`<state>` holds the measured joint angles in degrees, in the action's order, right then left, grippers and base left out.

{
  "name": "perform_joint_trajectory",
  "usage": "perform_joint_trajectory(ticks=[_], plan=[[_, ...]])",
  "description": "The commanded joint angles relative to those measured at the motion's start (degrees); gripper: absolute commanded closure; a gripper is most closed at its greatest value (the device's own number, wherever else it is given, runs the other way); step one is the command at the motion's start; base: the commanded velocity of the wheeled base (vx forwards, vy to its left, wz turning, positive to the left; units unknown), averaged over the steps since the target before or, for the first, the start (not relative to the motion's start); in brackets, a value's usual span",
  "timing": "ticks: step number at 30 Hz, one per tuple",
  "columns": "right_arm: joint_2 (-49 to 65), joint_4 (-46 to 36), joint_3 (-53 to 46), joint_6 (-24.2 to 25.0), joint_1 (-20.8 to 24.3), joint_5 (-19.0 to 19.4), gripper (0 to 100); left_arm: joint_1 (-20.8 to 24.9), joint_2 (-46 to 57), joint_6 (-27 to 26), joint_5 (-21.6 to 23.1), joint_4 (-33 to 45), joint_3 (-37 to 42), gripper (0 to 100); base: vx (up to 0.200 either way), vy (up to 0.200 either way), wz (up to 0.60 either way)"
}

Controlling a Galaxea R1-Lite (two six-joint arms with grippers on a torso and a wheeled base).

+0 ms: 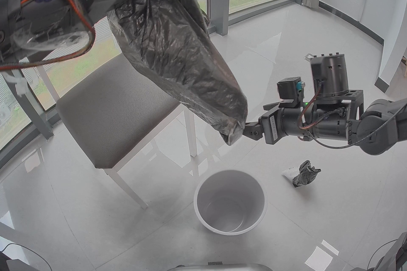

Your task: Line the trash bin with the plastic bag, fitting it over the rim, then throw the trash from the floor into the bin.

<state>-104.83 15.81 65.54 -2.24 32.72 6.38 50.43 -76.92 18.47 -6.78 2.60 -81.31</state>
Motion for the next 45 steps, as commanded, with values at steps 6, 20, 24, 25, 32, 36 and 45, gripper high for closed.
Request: perform_joint_trajectory(ticks=[6, 20, 24, 25, 32, 36, 45], plan=[[-7.94, 4.23, 4.51, 2.42, 3.93, -0.05, 0, 0.98, -1.83, 0.87, 0.1, -1.45, -0.16, 100, 0.0, 0.0, 0.0], [-3.19, 5.55, 2.58, 4.7, 5.42, 0.22, 0, -0.77, -2.62, 1.31, 0.1, -4.18, 0.19, 100, 0.0, 0.0, 0.0], [1.2, 5.37, -2.61, 4.62, 5.42, 0.74, 0, -1.13, -2.18, 1.31, 0.01, -4.18, 0.19, 100, 0.0, 0.0, 0.0], [1.64, 5.37, -3.13, 4.53, 5.51, 0.74, 0, -1.13, -2.18, 1.31, 0.01, -4.18, 0.19, 100, 0.0, 0.0, 0.0], [8.59, 5.19, -12.27, 4.44, 7.27, 0.83, 0, -2.8, -2.18, 1.22, 0.01, -4.27, -0.25, 100, 0.0, 0.0, 0.0], [10.52, 5.19, -14.91, 4.62, 8.85, 0.83, 0, -2.97, -1.65, 1.22, -0.17, -4.71, -0.16, 100, 0.0, 0.0, 0.0], [10.52, 5.81, -15.7, 4.7, 12.46, 0.74, 0, -2.62, -0.95, 1.31, 0.01, -5.06, -0.16, 100, 0.0, 0.0, 0.0]])
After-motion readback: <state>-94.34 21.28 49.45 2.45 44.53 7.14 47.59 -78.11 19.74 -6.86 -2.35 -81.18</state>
